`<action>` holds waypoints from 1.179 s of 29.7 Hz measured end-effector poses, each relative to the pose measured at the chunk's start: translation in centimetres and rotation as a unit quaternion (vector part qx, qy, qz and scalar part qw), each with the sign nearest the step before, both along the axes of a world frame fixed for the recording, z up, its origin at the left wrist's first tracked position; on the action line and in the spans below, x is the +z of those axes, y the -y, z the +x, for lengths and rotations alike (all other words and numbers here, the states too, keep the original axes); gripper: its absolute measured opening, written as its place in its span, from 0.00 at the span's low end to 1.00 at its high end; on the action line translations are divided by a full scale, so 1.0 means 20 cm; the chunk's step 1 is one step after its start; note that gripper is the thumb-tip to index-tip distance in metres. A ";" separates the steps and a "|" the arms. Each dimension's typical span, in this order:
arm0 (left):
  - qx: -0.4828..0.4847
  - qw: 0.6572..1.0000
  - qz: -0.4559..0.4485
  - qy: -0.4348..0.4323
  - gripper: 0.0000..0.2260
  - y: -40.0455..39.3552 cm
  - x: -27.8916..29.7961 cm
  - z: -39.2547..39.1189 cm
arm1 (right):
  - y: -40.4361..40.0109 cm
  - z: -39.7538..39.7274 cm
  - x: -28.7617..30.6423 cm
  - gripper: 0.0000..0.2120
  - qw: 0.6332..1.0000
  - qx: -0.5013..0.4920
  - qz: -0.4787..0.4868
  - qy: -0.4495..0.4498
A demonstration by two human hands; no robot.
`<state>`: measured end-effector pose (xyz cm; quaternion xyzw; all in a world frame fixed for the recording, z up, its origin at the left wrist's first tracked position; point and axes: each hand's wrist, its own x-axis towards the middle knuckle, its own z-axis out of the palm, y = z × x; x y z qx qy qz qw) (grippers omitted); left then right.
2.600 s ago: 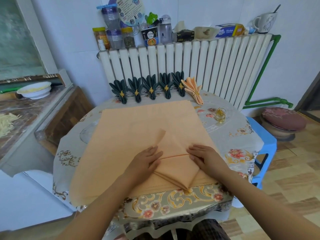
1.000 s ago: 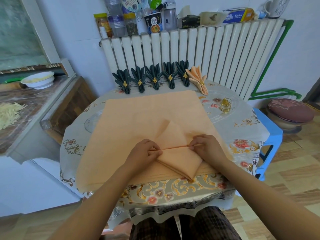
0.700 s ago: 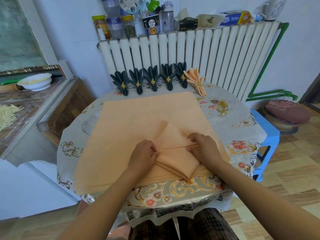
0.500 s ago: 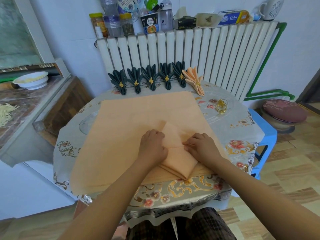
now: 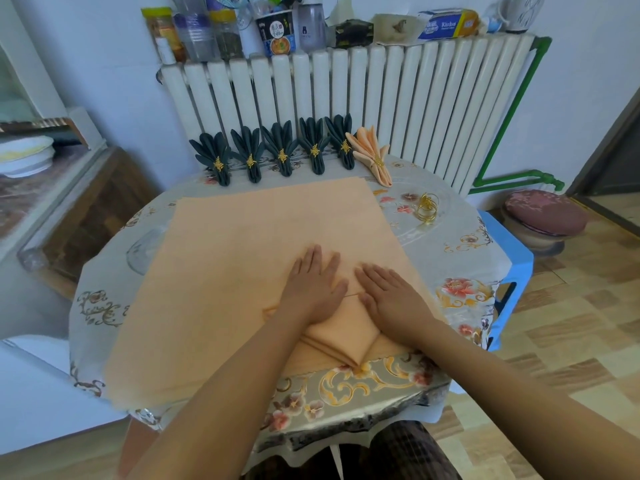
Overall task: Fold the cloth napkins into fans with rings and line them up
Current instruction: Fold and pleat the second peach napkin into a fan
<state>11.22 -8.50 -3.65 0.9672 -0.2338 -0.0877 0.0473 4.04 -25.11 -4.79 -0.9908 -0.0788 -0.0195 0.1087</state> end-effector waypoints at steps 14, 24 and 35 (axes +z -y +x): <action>-0.044 0.997 0.062 -0.006 0.39 -0.14 0.01 -0.23 | -0.01 0.01 0.00 0.44 0.999 -0.001 -0.050 -0.017; -0.132 0.981 -0.135 0.048 0.24 -0.14 0.06 -0.30 | 0.06 -0.03 0.04 0.14 0.985 0.039 0.161 0.046; -0.177 0.970 -0.151 -0.071 0.17 -0.11 0.15 -0.43 | 0.13 0.01 0.16 0.09 0.951 0.042 0.272 -0.139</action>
